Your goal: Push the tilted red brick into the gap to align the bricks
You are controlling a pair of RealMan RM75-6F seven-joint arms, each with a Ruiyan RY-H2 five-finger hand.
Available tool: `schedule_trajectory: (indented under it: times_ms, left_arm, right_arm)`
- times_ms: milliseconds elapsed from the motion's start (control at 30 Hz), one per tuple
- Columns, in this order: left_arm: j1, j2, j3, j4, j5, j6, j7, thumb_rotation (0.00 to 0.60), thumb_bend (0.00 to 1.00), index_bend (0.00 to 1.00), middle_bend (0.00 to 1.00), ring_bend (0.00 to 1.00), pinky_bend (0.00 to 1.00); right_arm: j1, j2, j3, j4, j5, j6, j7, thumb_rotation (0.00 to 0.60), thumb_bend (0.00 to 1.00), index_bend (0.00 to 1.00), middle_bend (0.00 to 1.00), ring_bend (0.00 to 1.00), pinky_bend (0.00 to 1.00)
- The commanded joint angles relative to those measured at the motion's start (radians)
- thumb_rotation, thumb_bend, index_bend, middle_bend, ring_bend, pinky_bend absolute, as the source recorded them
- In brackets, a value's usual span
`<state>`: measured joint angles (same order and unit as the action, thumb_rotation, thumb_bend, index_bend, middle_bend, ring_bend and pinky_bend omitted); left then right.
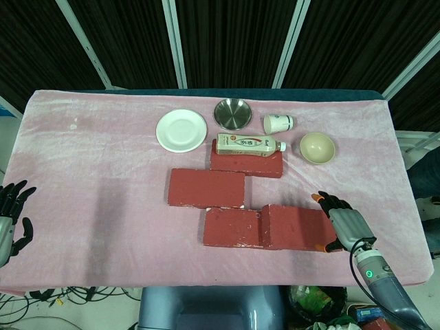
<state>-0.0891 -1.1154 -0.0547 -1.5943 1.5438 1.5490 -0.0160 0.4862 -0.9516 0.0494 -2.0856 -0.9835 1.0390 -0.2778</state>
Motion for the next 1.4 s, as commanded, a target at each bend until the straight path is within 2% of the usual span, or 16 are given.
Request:
schedule_trajectory:
  times_ms: [33, 200, 433, 833, 1400]
  left_arm:
    - [-0.001, -0.001, 0.000, 0.000, -0.001, -0.002, 0.002, 0.600, 0.73, 0.14, 0.04, 0.00, 0.00]
    - [-0.001, -0.001, 0.000, 0.001, -0.002, -0.003, 0.007, 0.600, 0.73, 0.14, 0.04, 0.00, 0.00]
    - [0.000, 0.000, -0.001, 0.000, -0.005, -0.002, 0.006, 0.600, 0.73, 0.14, 0.04, 0.00, 0.00]
    - [-0.002, 0.001, -0.003, 0.000, -0.010, -0.006, 0.007, 0.600, 0.73, 0.14, 0.04, 0.00, 0.00]
    - [-0.001, 0.002, -0.007, 0.001, -0.014, -0.003, 0.003, 0.600, 0.74, 0.14, 0.04, 0.00, 0.00]
  right_arm:
    - [-0.012, -0.018, -0.010, 0.007, 0.004, 0.008, 0.005, 0.600, 0.00, 0.00, 0.00, 0.00, 0.09]
    - [-0.023, -0.064, -0.022, 0.039, -0.005, 0.000, 0.026, 0.600, 0.00, 0.00, 0.00, 0.00, 0.09]
    - [-0.011, -0.125, -0.009, 0.126, -0.005, -0.036, 0.065, 0.600, 0.00, 0.00, 0.00, 0.00, 0.09]
    - [-0.015, -0.105, -0.011, 0.116, -0.012, -0.057, 0.094, 0.600, 0.00, 0.00, 0.00, 0.00, 0.09]
    - [-0.006, -0.140, -0.005, 0.141, -0.018, -0.080, 0.116, 0.600, 0.00, 0.00, 0.00, 0.00, 0.09]
